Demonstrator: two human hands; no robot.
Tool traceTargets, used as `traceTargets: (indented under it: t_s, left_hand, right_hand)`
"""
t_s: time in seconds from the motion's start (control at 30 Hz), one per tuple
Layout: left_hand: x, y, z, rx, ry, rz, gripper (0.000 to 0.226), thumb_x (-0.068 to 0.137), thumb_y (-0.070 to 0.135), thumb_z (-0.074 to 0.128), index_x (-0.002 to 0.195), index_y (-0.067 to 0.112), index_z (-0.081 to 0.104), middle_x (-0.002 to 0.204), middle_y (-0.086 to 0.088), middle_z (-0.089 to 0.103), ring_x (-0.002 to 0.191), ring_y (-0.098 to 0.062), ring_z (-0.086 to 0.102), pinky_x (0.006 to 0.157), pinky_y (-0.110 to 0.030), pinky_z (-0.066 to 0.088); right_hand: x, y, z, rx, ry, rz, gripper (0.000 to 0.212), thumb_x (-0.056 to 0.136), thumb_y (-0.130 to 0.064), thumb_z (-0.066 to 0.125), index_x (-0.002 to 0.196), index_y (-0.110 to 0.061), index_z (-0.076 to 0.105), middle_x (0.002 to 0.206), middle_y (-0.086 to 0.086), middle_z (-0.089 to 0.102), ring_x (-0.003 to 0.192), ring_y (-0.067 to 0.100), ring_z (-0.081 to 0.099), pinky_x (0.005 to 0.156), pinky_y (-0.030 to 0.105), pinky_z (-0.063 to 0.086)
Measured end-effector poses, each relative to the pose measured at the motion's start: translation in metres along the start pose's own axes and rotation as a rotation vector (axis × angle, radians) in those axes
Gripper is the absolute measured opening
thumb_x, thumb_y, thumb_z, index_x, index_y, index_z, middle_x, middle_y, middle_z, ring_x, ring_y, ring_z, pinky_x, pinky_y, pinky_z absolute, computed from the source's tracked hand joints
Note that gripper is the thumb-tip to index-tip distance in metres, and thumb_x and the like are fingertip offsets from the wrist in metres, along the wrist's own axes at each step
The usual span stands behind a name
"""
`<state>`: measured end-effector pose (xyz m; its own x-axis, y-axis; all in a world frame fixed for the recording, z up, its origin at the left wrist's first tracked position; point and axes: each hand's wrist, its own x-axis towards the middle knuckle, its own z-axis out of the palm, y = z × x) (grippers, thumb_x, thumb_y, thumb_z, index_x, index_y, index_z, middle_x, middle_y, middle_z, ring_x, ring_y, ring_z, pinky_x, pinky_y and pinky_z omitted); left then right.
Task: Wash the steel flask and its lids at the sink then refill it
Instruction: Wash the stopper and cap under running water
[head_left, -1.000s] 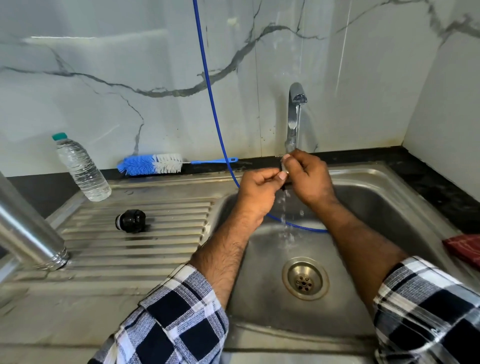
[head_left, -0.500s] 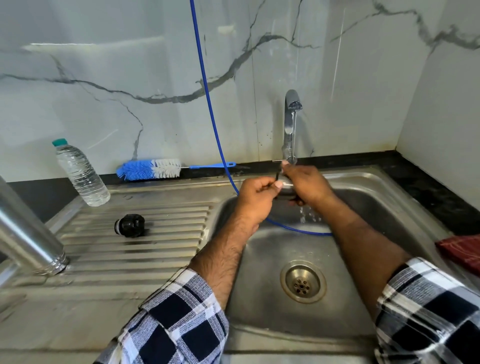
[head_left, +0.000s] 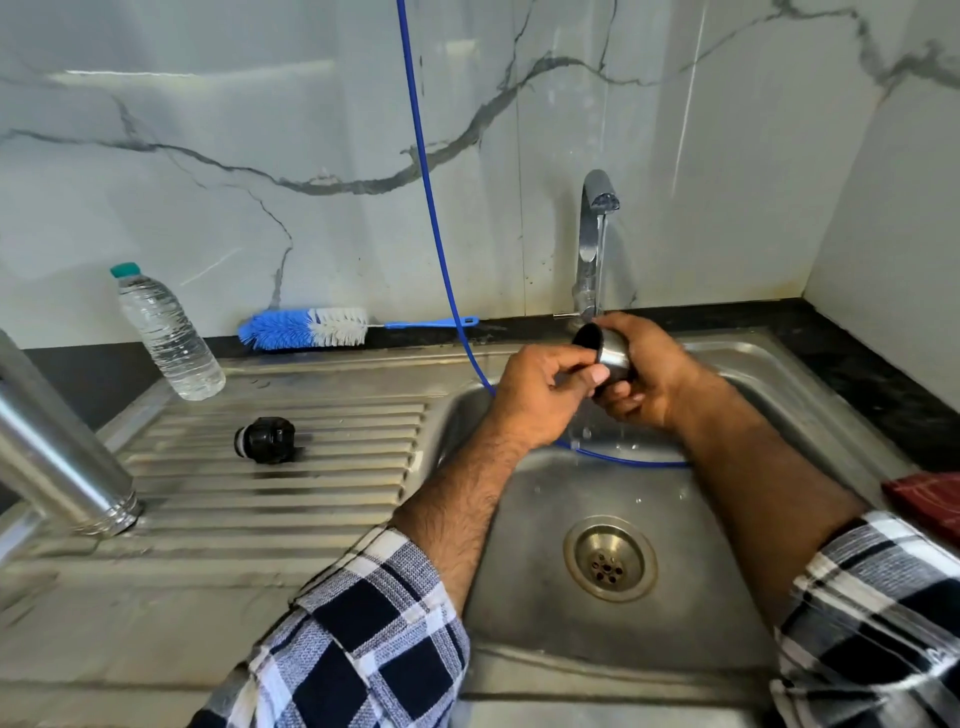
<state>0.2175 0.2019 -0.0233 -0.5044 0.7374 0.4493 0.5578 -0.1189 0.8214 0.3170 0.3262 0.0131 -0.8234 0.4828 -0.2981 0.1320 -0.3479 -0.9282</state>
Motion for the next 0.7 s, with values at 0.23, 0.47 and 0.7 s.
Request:
traceTargets:
  t_s: [0.23, 0.47, 0.7]
  left_hand:
    - [0.004, -0.006, -0.002, -0.362, 0.127, -0.349, 0.019, 0.103, 0.007, 0.064, 0.114, -0.002, 0.077, 0.096, -0.004, 0.075, 0.077, -0.001, 0.062, 0.075, -0.021, 0.048]
    - [-0.002, -0.004, 0.0, -0.236, 0.011, -0.151, 0.027, 0.096, 0.009, 0.073, 0.122, 0.001, 0.077, 0.108, -0.01, 0.081, 0.098, -0.014, 0.072, 0.101, -0.039, 0.058]
    - [-0.001, -0.012, -0.006, -0.213, -0.04, -0.101, 0.026, 0.095, 0.014, 0.075, 0.118, 0.004, 0.079, 0.099, -0.006, 0.081, 0.091, -0.018, 0.074, 0.097, -0.043, 0.06]
  right_hand:
    - [0.017, 0.027, 0.014, -0.667, 0.314, -0.818, 0.032, 0.108, -0.042, 0.054, 0.093, -0.018, 0.07, 0.082, -0.001, 0.069, 0.077, 0.012, 0.065, 0.069, 0.029, 0.051]
    - [0.018, 0.014, 0.016, -0.352, 0.278, -0.428, 0.038, 0.106, -0.035, 0.051, 0.086, -0.008, 0.067, 0.065, 0.008, 0.062, 0.052, 0.022, 0.056, 0.046, 0.026, 0.041]
    - [-0.004, 0.004, 0.007, -0.163, 0.075, 0.073, 0.072, 0.104, -0.073, 0.031, 0.09, -0.011, 0.065, 0.064, 0.016, 0.06, 0.037, 0.013, 0.033, 0.035, 0.016, 0.02]
